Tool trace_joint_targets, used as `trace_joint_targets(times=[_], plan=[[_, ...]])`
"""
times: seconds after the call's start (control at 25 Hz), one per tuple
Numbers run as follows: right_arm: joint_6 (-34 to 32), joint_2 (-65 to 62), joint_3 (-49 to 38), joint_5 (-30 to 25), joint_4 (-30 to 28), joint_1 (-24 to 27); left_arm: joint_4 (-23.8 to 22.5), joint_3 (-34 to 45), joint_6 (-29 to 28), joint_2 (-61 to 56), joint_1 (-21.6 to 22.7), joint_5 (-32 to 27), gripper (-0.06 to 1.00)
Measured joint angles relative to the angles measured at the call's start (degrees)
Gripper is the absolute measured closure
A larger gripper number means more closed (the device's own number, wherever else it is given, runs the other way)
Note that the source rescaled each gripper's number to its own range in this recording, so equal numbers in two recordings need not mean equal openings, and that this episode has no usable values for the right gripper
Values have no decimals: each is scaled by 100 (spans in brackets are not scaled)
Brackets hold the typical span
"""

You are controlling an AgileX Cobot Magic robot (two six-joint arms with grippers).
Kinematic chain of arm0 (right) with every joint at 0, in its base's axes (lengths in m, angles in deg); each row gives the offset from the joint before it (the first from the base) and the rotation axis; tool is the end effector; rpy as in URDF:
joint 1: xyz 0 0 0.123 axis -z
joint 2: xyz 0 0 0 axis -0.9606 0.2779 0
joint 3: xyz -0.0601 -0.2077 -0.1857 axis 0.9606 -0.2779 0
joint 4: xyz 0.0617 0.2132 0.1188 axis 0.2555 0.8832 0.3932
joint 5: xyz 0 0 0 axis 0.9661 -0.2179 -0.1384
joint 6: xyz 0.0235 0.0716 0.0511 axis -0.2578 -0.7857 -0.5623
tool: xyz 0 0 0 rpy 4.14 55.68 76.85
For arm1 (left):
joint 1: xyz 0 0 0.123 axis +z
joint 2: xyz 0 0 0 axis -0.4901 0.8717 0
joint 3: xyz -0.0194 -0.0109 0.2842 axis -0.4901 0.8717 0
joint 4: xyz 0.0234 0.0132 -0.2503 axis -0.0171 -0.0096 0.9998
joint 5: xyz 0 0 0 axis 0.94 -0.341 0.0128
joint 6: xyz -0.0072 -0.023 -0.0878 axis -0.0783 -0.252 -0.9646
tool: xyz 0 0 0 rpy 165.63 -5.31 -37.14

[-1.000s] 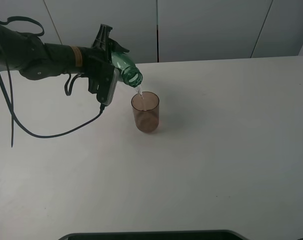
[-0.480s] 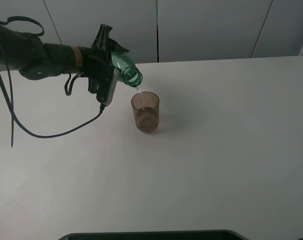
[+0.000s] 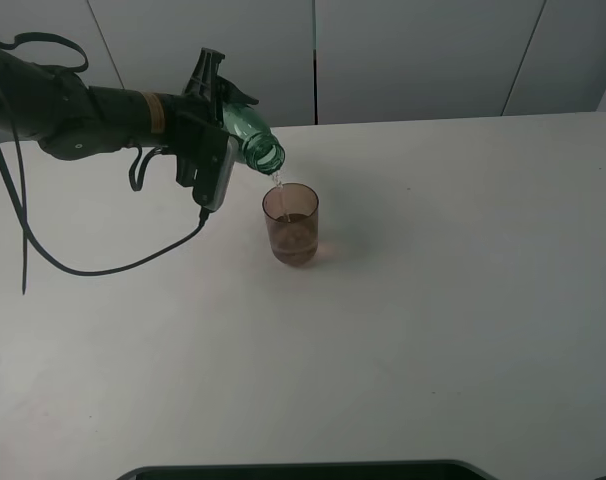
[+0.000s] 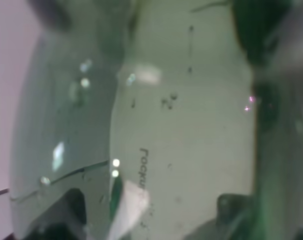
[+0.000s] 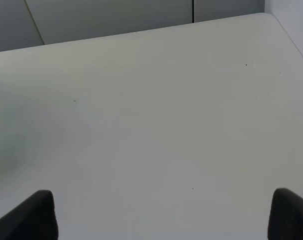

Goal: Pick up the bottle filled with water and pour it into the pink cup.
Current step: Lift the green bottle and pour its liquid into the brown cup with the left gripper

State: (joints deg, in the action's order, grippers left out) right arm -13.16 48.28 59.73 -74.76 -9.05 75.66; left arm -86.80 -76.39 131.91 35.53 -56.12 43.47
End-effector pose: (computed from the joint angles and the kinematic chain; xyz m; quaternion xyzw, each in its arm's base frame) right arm -0.0090 -0.0003 0.2771 0.0614 0.8592 0.0168 0.5076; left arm 0.3497 -0.2100 0.1547 0.8013 0.2856 0.1961 0.4878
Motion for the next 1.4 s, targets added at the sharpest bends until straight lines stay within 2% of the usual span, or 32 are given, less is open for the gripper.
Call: trace_joint_targets(times=[0.36,1.28,1.4], plan=[[0,0,0,0,0,0,165,0,189,0,0,0,94],[0,0,0,0,0,0,143,-5,189,0,0,12,94],[0,0,0,0,0,0,143,-5,-66,0,0,92,94]])
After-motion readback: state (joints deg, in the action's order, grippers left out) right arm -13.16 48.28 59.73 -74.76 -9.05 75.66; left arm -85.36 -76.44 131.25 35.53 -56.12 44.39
